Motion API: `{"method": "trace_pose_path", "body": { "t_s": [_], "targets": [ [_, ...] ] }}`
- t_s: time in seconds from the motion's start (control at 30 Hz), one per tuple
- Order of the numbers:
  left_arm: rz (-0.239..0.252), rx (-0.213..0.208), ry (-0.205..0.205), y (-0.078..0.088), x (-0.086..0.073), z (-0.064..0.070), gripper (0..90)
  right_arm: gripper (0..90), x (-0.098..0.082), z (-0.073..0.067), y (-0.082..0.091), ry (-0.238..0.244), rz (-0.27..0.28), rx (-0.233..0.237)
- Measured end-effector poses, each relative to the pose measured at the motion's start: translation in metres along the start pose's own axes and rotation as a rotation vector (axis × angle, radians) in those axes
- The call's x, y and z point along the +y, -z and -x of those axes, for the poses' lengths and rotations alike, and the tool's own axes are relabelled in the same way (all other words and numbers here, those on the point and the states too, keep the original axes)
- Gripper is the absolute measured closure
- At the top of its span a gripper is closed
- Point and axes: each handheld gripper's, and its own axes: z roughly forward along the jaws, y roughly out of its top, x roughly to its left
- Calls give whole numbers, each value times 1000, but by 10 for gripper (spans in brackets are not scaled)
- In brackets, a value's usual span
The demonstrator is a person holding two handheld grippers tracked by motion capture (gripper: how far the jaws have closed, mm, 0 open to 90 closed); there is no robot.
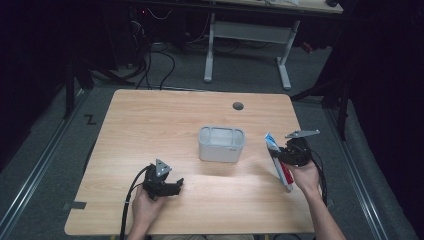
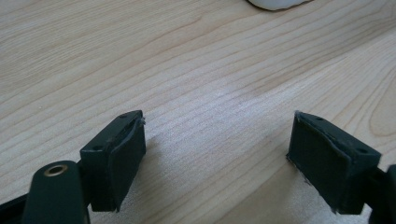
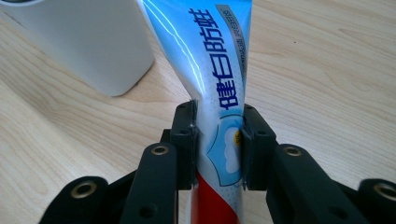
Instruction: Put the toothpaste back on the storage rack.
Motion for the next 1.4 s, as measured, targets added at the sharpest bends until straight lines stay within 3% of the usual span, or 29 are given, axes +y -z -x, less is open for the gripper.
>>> {"method": "trace_pose_path", "body": {
  "t_s": [0.33,1.1,1.27,1.4],
  "targets": [
    [0,0,0,0,0,0,192,712,0,-5,14,-18,58,42],
    [0,0,0,0,0,0,191,713,-1,-23,32,12,164,127],
    [0,0,0,0,0,0,191,713,1,-29,38,-15,196,237],
    [0,0,0,0,0,0,191,713,6,-41,42,22,216,255]
  ]
}}
